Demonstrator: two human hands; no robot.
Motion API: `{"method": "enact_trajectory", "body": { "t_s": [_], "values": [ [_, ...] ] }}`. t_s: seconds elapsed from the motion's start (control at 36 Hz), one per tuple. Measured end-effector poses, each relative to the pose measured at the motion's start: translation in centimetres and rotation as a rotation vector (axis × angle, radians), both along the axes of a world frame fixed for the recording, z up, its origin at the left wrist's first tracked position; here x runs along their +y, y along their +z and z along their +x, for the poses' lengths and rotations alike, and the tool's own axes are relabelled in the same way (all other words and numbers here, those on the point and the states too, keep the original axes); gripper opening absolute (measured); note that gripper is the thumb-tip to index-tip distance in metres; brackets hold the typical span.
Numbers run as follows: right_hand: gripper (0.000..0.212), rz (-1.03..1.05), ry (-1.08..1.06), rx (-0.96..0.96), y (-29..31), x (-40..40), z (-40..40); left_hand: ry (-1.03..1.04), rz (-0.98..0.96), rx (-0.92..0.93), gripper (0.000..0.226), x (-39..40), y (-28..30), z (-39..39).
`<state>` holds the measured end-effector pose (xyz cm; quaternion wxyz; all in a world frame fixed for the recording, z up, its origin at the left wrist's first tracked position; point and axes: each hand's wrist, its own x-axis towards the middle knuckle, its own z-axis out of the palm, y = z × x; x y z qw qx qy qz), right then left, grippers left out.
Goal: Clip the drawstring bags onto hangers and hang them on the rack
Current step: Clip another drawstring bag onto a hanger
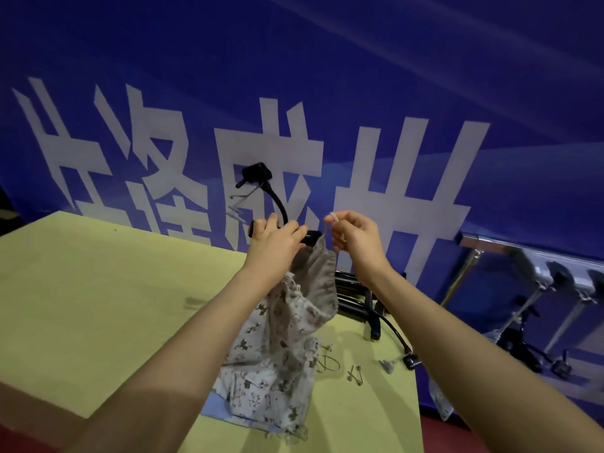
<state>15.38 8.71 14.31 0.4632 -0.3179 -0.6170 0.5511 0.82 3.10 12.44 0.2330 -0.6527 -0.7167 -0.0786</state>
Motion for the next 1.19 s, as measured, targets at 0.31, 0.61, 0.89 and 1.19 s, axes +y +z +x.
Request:
{"method": "enact_trajectory", "body": {
  "t_s": [0.31, 0.61, 0.89, 1.19],
  "values": [
    [0.022, 0.224, -0.132, 0.023, 4.2, 0.0, -1.7, 0.101, -0.051, -0.038, 0.045, 0.4, 0.2, -0.3],
    [0.010, 0.400, -0.168, -0.104, 4.8, 0.1, -2.7, 0.064, 0.011, -0.297, 0.044, 0.0, 0.2, 1.1],
    [0.037, 0.394, -0.127, -0.169, 4.7, 0.4, -2.8, -0.094, 0.136, -0.698, 0.029, 0.3, 0.6, 2.4],
    [0.030, 0.887, -0.364, -0.260, 5.2, 1.6, -1.7, -0.090, 0.120, -0.516, 0.026, 1.1, -1.0, 2.6]
  ]
}}
